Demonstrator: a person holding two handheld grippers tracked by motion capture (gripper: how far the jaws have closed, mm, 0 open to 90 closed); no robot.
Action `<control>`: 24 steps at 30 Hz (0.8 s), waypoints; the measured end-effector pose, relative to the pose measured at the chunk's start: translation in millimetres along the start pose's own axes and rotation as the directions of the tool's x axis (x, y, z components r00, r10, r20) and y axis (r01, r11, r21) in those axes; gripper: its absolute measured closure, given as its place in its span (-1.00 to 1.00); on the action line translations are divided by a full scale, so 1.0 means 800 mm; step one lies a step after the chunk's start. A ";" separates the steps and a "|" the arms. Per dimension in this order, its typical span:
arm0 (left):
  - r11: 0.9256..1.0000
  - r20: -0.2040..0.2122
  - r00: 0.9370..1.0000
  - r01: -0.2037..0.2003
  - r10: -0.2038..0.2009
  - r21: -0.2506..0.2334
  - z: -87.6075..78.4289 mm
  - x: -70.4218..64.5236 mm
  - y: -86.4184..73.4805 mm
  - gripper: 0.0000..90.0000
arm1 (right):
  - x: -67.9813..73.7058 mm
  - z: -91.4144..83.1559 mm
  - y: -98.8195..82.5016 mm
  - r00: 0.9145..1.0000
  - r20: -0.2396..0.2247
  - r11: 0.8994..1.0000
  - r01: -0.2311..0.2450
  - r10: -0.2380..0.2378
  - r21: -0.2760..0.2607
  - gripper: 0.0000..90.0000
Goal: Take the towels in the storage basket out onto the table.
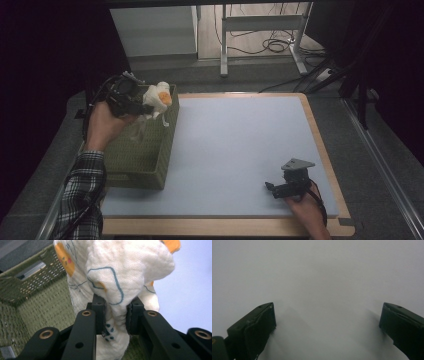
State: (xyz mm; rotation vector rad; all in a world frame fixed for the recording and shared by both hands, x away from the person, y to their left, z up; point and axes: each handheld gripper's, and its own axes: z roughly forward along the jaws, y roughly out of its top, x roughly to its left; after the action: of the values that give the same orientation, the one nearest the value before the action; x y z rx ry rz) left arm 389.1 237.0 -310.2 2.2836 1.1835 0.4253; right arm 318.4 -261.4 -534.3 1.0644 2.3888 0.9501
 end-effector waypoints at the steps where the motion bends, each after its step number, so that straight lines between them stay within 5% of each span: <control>1: 1.000 0.005 1.000 -0.007 0.007 -0.001 -0.002 -0.004 0.005 0.65 | 0.000 0.000 0.000 1.000 -0.001 1.000 -0.003 0.003 -0.001 -0.98; 24: 0.998 0.071 0.996 -0.051 0.054 -0.038 -0.005 -0.044 0.063 0.64 | 0.000 0.000 0.000 1.000 -0.001 1.000 -0.001 0.001 0.002 -0.98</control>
State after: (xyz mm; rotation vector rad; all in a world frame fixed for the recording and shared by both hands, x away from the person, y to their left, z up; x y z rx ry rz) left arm 400.0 185.3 -278.7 2.2838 1.0741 0.3782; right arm 318.3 -261.4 -534.1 1.0669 2.3909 0.9491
